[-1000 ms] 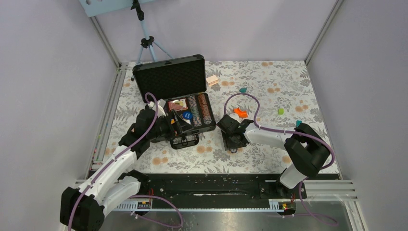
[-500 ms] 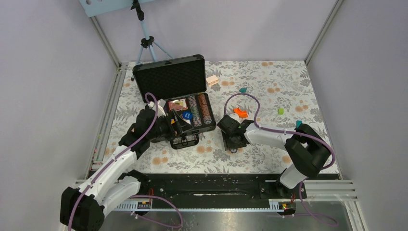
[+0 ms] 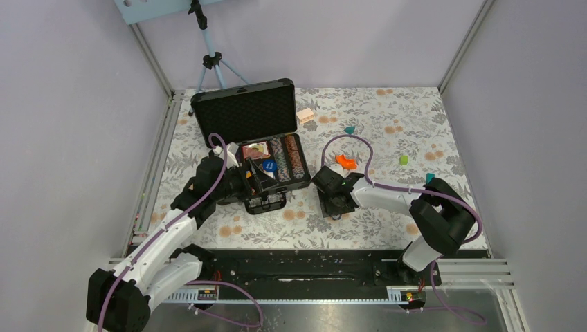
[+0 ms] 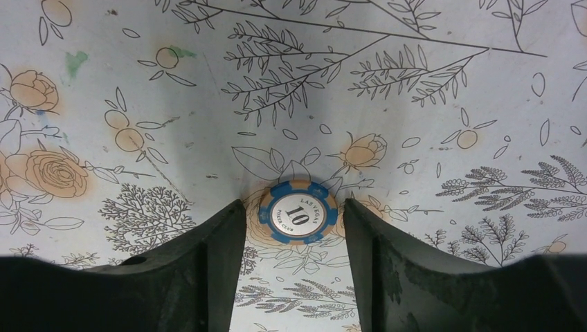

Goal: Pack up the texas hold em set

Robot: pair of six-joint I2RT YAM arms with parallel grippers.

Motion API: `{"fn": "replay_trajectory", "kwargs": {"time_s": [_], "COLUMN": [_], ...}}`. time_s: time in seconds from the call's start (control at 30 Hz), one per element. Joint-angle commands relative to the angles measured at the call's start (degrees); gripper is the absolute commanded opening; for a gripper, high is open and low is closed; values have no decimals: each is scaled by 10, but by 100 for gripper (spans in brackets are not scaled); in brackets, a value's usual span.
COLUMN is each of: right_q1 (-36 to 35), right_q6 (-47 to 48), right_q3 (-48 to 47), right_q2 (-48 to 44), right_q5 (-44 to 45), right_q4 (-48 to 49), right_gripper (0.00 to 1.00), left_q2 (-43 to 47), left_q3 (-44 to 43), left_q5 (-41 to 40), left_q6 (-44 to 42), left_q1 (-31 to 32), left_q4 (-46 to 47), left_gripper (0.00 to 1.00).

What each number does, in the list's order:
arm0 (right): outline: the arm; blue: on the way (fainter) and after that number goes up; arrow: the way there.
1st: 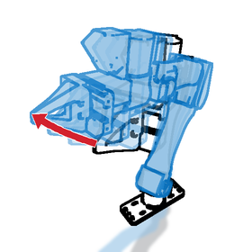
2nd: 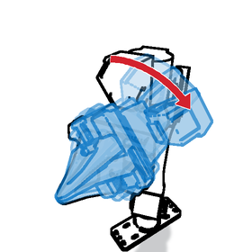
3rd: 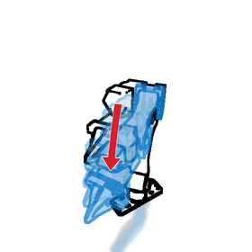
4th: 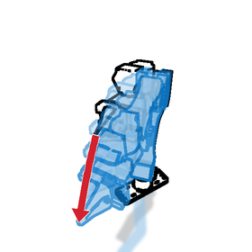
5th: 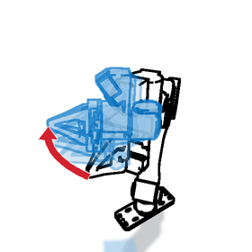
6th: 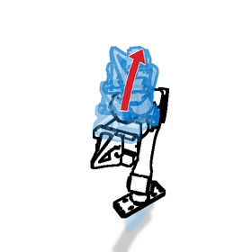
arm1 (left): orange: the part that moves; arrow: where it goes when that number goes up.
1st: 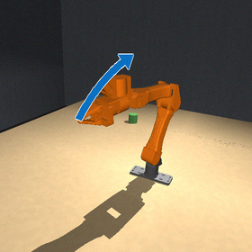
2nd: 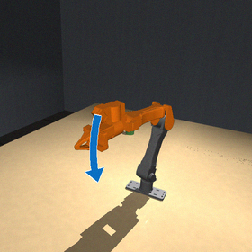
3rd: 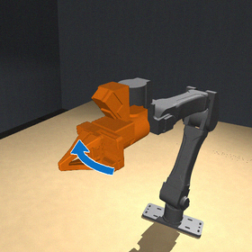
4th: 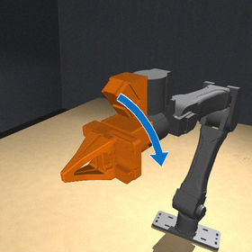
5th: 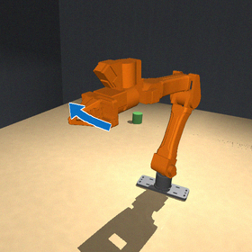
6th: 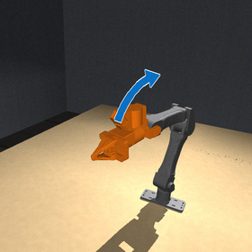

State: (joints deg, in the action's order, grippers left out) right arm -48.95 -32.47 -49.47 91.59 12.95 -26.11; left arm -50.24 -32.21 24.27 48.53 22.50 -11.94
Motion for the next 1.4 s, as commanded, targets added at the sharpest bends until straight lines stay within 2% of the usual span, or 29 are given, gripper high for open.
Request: {"fn": "replay_trajectory", "kwargs": {"time_s": [0.0, 0.57, 0.97, 1.37], "right_q1": [-8, -17, -19, -19], "right_q6": [-14, -16, -15, 16], "right_q3": [16, 23, 23, -5], "right_q2": [4, 2, -1, -47], "right_q5": [-11, -21, -21, 20], "right_q4": [-49, -49, -50, -50], "right_gripper": [62, 59, 50, 48], "left_q2": [7, 12, 14, -3], "left_q3": [3, 10, 14, 16], "left_q5": [14, 12, 12, 21], "left_q6": [3, 6, 7, 17], "left_q1": [-3, -3, -3, -3], "left_q4": [25, 26, 26, 50], "left_gripper": [82, 82, 82, 82]}}
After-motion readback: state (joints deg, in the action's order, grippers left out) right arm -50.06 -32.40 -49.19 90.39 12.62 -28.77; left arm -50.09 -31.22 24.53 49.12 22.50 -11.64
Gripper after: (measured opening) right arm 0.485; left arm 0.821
